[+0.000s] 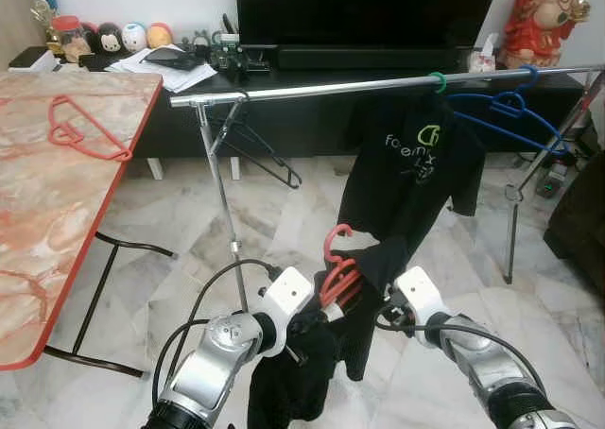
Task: Hang hanger
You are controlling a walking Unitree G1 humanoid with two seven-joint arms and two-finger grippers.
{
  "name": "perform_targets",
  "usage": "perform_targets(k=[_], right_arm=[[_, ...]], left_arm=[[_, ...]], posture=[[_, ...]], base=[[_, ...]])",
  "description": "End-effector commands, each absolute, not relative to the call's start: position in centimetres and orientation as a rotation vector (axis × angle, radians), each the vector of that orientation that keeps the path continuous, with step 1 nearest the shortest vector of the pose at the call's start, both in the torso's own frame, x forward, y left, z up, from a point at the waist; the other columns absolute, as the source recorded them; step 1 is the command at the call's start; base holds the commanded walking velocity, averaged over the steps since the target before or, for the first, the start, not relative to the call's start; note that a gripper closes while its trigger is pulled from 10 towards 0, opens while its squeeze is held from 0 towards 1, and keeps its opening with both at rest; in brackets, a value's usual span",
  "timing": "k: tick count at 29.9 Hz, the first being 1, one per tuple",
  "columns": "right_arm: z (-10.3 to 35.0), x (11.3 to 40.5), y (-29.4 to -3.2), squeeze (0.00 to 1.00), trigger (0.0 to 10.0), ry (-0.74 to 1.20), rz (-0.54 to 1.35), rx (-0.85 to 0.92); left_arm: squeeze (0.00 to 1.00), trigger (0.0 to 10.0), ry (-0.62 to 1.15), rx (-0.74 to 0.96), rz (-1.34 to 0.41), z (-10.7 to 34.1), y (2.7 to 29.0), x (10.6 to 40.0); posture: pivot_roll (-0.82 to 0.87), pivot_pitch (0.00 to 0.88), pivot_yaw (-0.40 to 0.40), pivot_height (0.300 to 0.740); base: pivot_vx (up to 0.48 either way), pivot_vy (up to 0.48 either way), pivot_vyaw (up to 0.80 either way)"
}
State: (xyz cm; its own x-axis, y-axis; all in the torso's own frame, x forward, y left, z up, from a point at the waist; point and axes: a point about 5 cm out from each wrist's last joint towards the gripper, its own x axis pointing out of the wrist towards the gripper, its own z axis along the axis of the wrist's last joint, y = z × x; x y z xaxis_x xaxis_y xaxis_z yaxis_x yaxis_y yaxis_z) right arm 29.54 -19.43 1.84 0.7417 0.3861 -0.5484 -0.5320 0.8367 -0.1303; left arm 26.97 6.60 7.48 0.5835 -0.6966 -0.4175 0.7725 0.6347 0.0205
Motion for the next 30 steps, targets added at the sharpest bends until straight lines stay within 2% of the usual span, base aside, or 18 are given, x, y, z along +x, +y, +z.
perform_targets(k=[1, 20, 30], right_arm=[[2.2, 30.0, -19.7, 0.0, 0.0, 0.519, 0.489, -0.284], [2.4, 30.2, -19.7, 0.0, 0.0, 0.512, 0.489, -0.303], [2.7, 30.5, -19.9, 0.0, 0.0, 0.51, 0.498, -0.35]], left_arm=[[0.0, 10.0, 0.331, 0.198, -0.882, 9.1, 6.1, 27.4], [0.0, 10.0, 0.337, 0.215, -0.902, 9.2, 6.4, 27.2], [0.0, 10.0, 0.432, 0.411, -1.044, 8.0, 9.2, 26.0]], posture=[[-0.03, 0.0, -0.047, 0.74], [-0.02, 0.0, -0.049, 0.74], [-0.02, 0.0, -0.045, 0.74]], base=[[0.0, 0.0, 0.0], [0.0, 0.0, 0.0], [0.0, 0.0, 0.0]])
